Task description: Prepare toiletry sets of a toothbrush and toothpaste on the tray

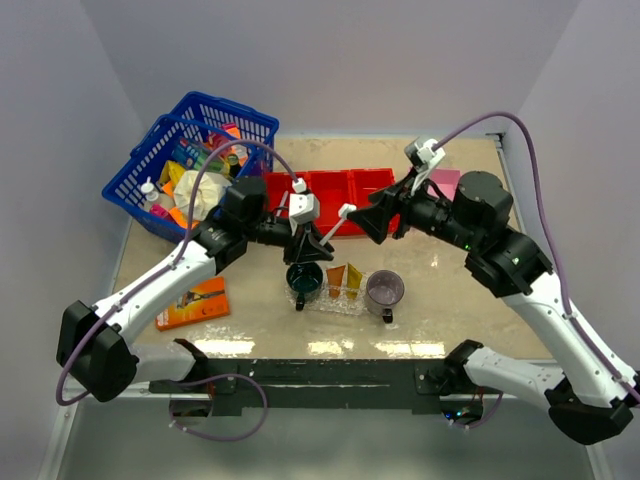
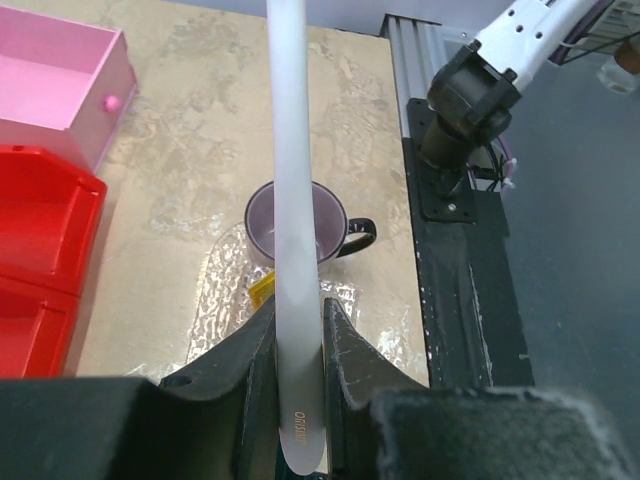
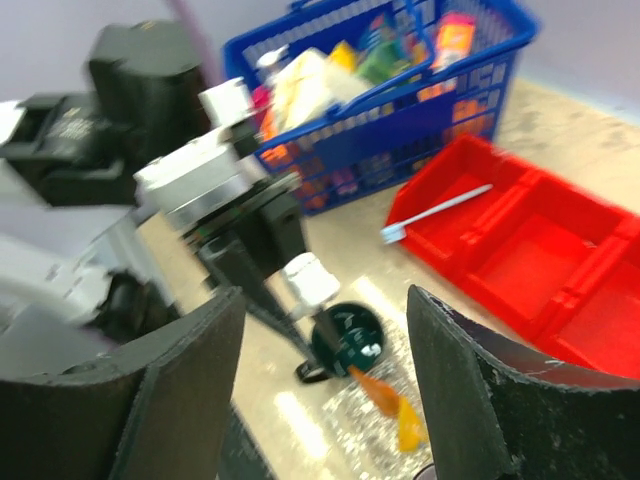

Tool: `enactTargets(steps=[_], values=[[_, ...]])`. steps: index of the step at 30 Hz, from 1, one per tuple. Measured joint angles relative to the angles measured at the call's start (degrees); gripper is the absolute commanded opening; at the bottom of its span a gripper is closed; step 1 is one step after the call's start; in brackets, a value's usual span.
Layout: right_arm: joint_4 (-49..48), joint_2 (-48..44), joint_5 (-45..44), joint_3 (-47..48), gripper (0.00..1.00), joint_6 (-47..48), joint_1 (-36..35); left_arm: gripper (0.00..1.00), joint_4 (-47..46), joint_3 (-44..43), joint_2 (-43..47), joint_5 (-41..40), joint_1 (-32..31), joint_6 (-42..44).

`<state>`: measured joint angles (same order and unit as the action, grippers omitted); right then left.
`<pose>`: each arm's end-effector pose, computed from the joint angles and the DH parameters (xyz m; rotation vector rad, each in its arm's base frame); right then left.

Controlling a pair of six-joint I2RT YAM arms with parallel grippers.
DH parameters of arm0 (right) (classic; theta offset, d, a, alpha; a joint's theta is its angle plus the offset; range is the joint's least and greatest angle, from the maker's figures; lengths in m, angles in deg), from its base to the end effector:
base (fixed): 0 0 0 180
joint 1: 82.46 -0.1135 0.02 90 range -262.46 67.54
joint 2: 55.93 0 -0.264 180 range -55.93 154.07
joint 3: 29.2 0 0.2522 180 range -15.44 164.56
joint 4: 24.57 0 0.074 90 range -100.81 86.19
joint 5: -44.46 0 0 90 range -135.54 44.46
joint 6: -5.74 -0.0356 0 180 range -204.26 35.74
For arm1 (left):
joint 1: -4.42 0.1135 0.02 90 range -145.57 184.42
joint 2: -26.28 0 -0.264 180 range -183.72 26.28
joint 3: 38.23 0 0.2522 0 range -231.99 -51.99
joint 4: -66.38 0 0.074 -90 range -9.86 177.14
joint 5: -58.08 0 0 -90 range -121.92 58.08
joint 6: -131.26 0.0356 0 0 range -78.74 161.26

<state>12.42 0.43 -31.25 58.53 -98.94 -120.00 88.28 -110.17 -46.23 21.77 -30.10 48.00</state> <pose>0.1509 0.1270 0.4539 -0.5369 1.6610 0.8871 0.2150 -0.1827 0.3264 1.2604 1.5386 -1.2281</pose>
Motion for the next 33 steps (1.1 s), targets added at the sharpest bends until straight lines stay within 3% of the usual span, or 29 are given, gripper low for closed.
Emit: enactTargets(steps=[7, 20, 33], values=[[5.2, 3.0, 9.4, 2.7, 0.60, 2.1, 0.0, 0.00, 1.7, 0.0, 0.0, 2.0, 0.0, 1.4], [2.9, 4.3, 12.3, 0.9, 0.47, 3.2, 0.0, 0.00, 2.3, 0.0, 0.0, 2.7, -0.4, 1.5], [0.6, 4.3, 12.7, -0.2, 0.13, 3.7, 0.1, 0.00, 2.4, 0.0, 0.0, 3.2, -0.7, 1.9]])
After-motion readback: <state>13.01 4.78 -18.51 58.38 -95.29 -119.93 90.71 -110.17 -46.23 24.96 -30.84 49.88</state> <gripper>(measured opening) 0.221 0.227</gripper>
